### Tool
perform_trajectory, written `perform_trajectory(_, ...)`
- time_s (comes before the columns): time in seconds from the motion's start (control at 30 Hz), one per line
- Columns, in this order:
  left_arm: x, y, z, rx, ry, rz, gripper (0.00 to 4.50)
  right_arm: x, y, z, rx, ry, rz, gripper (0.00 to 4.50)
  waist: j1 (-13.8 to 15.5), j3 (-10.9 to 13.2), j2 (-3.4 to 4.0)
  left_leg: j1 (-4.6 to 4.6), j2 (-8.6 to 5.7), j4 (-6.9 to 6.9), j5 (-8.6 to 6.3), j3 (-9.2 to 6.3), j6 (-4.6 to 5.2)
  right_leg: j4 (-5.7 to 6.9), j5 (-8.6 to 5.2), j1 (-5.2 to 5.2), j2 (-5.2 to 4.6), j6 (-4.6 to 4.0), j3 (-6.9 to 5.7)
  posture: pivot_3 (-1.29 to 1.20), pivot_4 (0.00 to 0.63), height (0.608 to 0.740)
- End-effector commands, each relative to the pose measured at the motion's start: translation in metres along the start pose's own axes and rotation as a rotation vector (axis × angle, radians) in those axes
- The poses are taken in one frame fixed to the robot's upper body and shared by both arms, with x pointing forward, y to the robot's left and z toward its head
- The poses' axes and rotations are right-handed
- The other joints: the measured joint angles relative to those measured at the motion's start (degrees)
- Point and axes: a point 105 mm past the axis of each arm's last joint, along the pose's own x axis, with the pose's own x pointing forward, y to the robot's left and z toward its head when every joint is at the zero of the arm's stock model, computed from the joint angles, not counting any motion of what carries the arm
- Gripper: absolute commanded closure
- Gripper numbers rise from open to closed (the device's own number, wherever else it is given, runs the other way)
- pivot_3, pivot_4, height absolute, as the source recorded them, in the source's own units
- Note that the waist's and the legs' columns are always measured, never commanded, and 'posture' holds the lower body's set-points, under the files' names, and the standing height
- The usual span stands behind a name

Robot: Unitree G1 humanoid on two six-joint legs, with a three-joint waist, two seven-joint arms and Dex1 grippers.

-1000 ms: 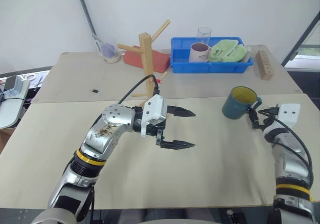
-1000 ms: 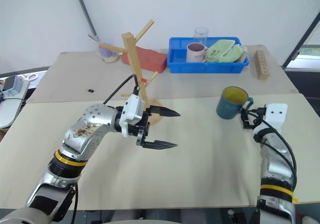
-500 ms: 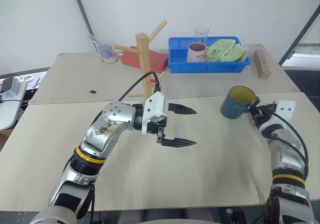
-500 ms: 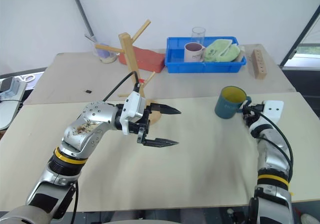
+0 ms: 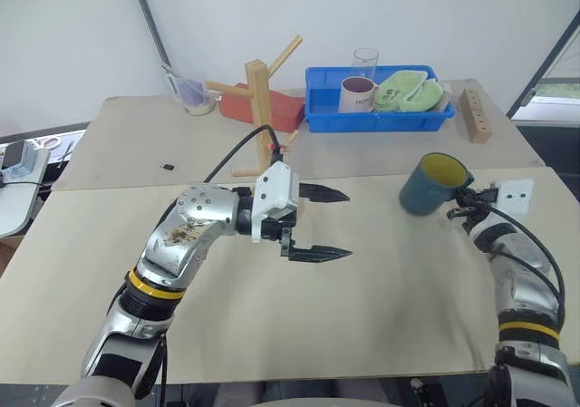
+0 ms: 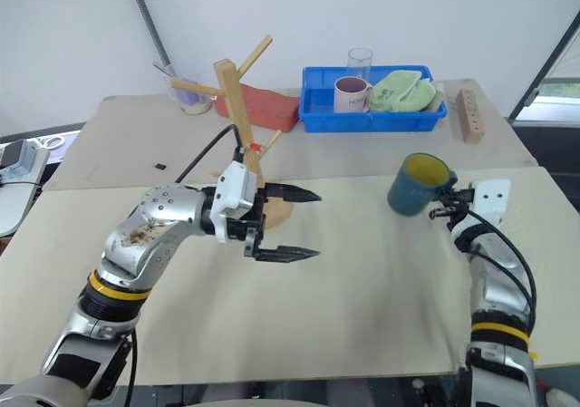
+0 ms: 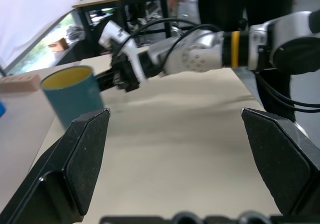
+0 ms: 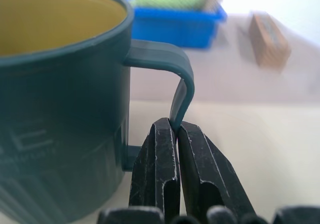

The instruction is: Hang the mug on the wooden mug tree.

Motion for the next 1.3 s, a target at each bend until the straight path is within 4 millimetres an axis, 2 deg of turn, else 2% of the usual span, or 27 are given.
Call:
perform_trajectory(0.03,-0.02,-0.002,0.01,-0.01,-0.021,0.059,0.0,-0.007,0.022,0.064,-0.191,-0.151,0.126,4.44,-0.13,0.01,0.03,0.0,0.02,-0.01,0.0,-0.01,0.0,0.0,0.0,-0.04,0.04,0.0,0.04,0.0,0.15,0.716)
perform_trajectory(0.13,-0.037,-0.003,0.007,-0.028,-0.023,0.143,0.0,-0.017,0.042,0.095,-0.334,-0.202,0.229,4.44,-0.01,0.02,0.03,0.08,0.06,-0.02,-0.01,-0.04,-0.01,0.01,-0.14,-0.03,0.13,-0.26,0.15,0.0,0.15,0.716)
perform_trajectory(0.23,-0.052,-0.003,0.004,-0.042,-0.034,0.246,0.0,-0.024,0.061,0.116,-0.446,-0.234,0.325,4.44,0.22,0.04,-0.01,0.13,0.07,-0.01,-0.04,-0.02,-0.07,-0.05,-0.23,-0.13,0.12,-0.4,0.17,0.0,0.15,0.716)
perform_trajectory(0.37,-0.09,-0.005,-0.001,-0.105,-0.015,0.419,0.0,-0.032,0.1,0.156,-0.642,-0.317,0.519,4.44,0.0,0.08,-0.03,0.09,0.06,0.0,-0.13,0.15,-0.21,-0.08,-0.26,-0.26,0.08,-0.47,0.44,0.0,0.15,0.716)
perform_trajectory(0.43,-0.098,-0.007,0.001,-0.121,-0.011,0.447,0.0,-0.032,0.111,0.165,-0.704,-0.332,0.581,4.44,0.16,0.15,-0.13,0.06,0.06,-0.02,-0.12,0.13,-0.18,-0.04,-0.26,-0.42,0.11,-0.47,0.46,0.0,0.15,0.716)
perform_trajectory(0.57,-0.109,-0.004,0.014,-0.138,-0.038,0.464,0.0,-0.019,0.143,0.189,-0.869,-0.374,0.717,4.44,0.34,0.2,-0.2,-0.03,0.05,-0.07,-0.33,0.19,-0.53,-0.07,-0.29,-0.67,0.08,-0.54,0.53,0.0,0.15,0.716)
perform_trajectory(0.73,-0.117,-0.004,0.024,-0.168,-0.053,0.475,0.0,-0.004,0.164,0.2,-0.957,-0.397,0.77,4.44,0.5,0.22,-0.34,-0.16,0.04,-0.1,-0.32,0.19,-0.51,-0.01,-0.27,-0.82,0.11,-0.57,0.55,0.0,0.15,0.716)
perform_trajectory(0.87,-0.12,-0.005,0.024,-0.155,-0.02,0.483,0.0,0.005,0.18,0.198,-1.037,-0.399,0.809,4.44,0.48,0.19,-0.29,-0.16,0.04,-0.12,-0.12,0.21,-0.2,0.07,-0.23,-0.84,0.14,-0.57,0.57,0.0,0.15,0.716)
perform_trajectory(1.1,-0.118,-0.005,0.025,-0.15,-0.019,0.48,0.0,0.016,0.197,0.214,-1.054,-0.455,0.808,4.44,0.29,0.15,-0.22,-0.01,0.06,-0.39,-0.05,0.19,-0.08,0.25,-0.22,-0.91,0.21,-0.57,0.6,0.0,0.15,0.716)
perform_trajectory(1.3,-0.12,-0.005,0.027,-0.148,-0.026,0.477,0.0,0.02,0.208,0.218,-1.103,-0.467,0.828,4.44,0.17,0.16,-0.24,0.13,0.05,-0.39,-0.08,0.2,-0.13,0.41,-0.24,-0.91,0.22,-0.6,0.63,0.0,0.15,0.716)
